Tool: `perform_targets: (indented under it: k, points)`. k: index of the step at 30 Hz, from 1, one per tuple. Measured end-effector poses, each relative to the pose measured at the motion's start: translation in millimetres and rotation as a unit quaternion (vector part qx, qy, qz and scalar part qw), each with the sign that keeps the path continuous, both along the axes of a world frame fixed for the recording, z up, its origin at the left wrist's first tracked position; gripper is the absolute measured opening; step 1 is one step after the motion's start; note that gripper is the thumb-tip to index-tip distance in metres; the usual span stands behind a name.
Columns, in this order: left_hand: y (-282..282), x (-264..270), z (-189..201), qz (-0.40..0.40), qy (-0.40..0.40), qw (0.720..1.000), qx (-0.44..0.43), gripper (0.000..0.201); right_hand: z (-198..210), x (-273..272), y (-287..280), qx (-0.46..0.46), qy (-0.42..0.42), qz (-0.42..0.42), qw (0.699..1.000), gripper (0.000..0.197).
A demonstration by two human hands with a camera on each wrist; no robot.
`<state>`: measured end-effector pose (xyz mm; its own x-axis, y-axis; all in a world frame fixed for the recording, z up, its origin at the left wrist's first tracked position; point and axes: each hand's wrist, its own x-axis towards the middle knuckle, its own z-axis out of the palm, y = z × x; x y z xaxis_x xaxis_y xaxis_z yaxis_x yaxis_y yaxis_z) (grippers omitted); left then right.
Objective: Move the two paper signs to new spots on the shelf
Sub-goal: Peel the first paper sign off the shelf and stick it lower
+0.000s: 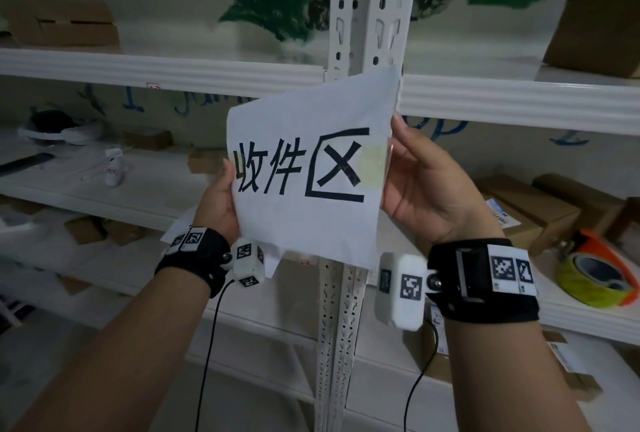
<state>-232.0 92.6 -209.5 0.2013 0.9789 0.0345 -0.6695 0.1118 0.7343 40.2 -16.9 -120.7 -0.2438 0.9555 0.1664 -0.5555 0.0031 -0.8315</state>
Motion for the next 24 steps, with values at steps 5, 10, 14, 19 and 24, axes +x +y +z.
perform_targets:
  k: [5,10,14,19,24]
  points:
    - [3.0,0.9,-2.0,0.011,0.019,1.0,0.002,0.063,-10.9,-11.3,10.5,-0.025,-0.052,-0.021,0.998,0.027]
    - [13.8,-16.0,-12.0,0.012,0.018,1.0,-0.005,0.063,-16.6,-26.7,16.1,-0.027,-0.139,-0.091,0.986,0.037]
    - [28.3,-39.5,-26.2,0.022,0.029,0.999,-0.024,0.06,-21.9,-31.8,26.1,-0.026,-0.2,-0.167,0.965,0.025]
    - [41.4,-60.2,-32.2,0.029,0.042,0.998,-0.032,0.061,-25.8,-33.1,31.7,-0.01,-0.264,-0.192,0.945,0.03]
    - [44.1,-59.5,-31.7,0.06,0.05,0.996,-0.034,0.054,-26.8,-10.6,24.5,-0.032,-0.264,-0.205,0.942,0.021]
